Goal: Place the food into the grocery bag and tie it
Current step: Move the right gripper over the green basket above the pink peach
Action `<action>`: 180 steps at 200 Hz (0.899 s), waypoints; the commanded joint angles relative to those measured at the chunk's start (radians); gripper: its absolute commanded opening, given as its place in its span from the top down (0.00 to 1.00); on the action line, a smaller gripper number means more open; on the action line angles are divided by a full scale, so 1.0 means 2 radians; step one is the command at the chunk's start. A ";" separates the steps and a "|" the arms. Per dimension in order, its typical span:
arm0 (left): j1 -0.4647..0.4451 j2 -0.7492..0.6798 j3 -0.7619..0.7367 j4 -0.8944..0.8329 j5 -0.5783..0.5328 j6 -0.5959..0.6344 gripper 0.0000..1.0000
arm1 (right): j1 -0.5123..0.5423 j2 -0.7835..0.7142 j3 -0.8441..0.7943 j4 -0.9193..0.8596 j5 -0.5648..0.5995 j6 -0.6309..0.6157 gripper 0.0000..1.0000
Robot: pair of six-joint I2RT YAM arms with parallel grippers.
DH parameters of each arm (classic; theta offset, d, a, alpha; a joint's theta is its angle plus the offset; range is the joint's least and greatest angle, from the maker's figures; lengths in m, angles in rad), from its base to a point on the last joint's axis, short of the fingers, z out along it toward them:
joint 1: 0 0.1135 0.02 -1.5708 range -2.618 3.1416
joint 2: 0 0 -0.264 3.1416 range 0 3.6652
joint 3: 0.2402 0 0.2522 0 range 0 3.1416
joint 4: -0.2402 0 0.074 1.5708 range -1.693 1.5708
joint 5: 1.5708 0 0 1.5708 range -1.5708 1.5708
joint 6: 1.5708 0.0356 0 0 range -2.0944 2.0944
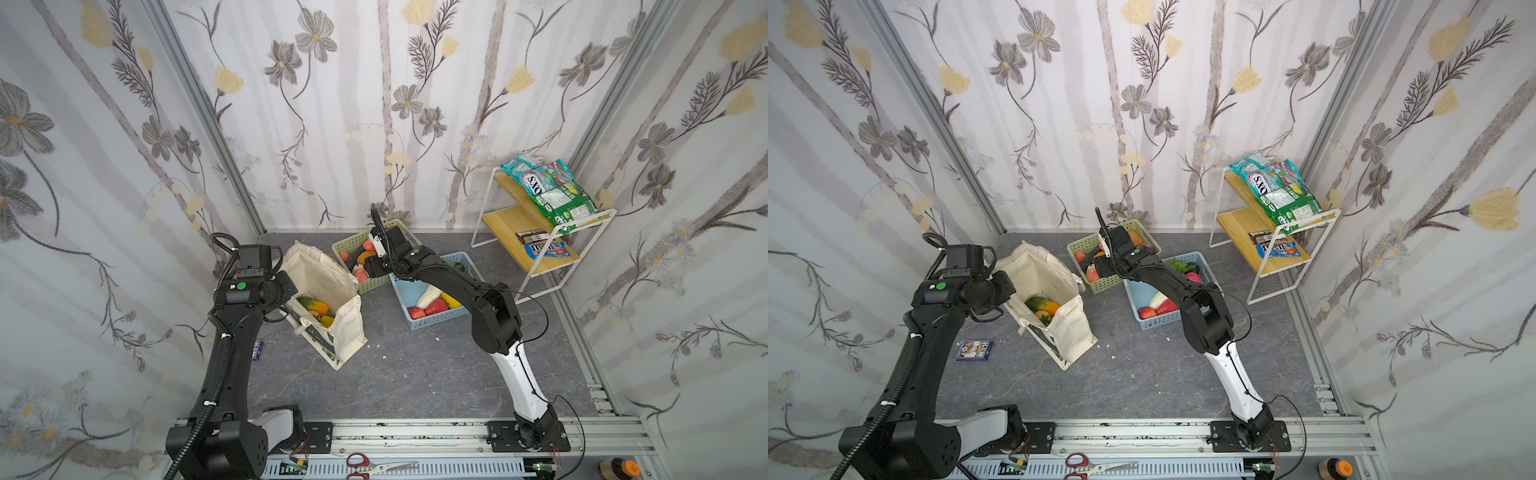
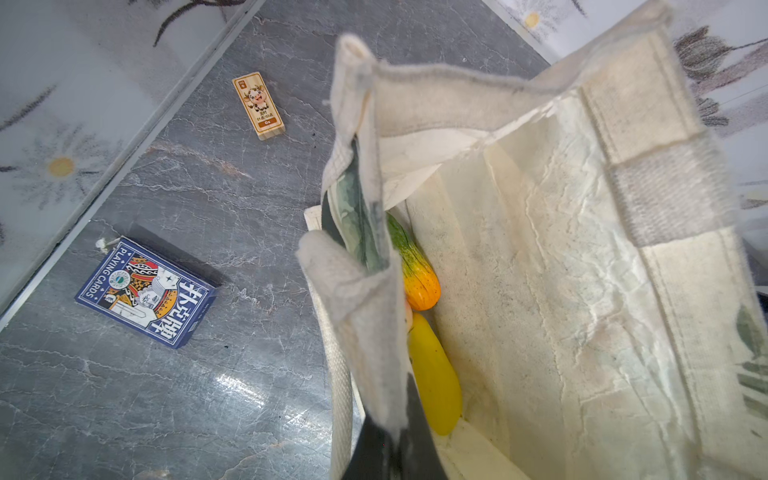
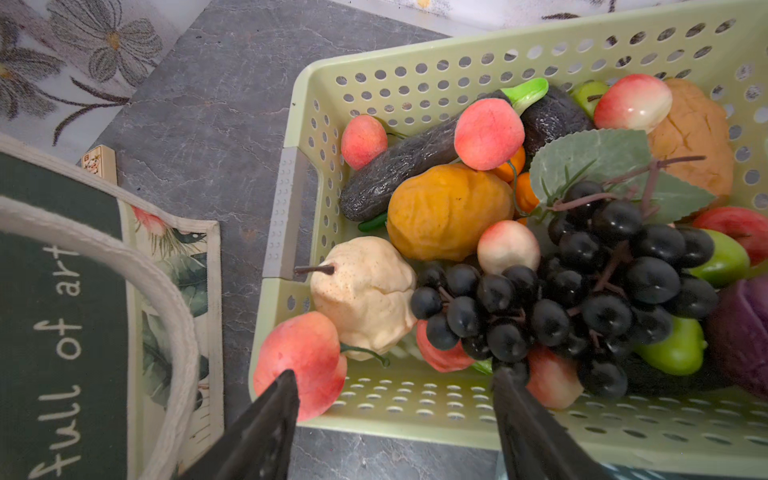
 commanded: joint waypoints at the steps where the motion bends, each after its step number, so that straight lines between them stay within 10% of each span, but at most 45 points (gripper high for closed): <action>1: 0.001 -0.001 0.004 -0.001 0.007 0.007 1.00 | -0.006 0.014 0.016 0.026 -0.024 0.020 0.27; 180: 0.001 0.006 0.000 0.010 0.010 0.009 1.00 | -0.005 0.013 -0.035 -0.077 0.022 -0.007 0.55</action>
